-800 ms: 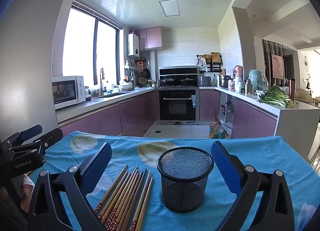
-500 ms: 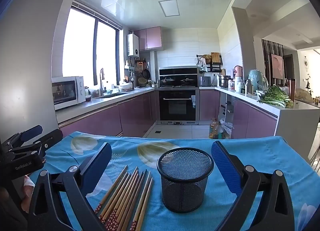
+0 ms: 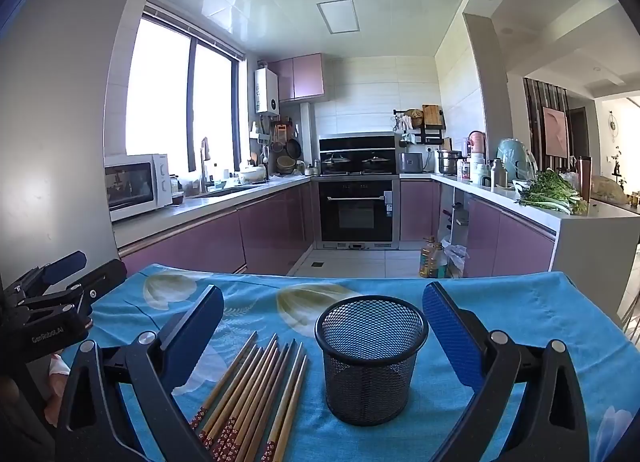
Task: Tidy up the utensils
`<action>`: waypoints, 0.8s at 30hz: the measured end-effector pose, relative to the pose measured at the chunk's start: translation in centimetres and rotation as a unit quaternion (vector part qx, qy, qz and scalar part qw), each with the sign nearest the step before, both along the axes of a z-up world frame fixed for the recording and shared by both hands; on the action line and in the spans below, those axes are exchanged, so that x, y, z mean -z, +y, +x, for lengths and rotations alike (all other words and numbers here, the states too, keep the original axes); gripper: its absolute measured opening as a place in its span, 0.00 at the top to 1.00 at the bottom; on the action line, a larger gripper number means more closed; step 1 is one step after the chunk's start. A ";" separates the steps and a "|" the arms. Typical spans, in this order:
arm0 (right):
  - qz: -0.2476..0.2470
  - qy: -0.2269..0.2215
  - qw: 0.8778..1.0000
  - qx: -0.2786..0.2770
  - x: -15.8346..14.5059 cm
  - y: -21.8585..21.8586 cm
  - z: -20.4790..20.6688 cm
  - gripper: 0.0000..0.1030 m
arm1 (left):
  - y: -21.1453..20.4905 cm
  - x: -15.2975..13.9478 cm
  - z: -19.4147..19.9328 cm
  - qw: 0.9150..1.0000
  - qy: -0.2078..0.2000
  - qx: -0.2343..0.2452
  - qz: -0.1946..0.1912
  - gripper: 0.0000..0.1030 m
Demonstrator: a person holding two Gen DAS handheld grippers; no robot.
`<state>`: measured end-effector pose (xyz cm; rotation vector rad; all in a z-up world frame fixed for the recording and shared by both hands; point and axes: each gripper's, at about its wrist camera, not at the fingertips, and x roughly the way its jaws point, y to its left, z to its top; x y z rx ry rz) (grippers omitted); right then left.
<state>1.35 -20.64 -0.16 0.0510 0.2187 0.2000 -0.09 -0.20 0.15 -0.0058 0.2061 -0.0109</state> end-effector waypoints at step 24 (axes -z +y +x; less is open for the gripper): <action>0.001 -0.001 1.000 -0.002 -0.1 -0.1 0.1 0.06 | -0.4 -0.2 -0.3 1.000 -0.001 0.003 0.000 0.05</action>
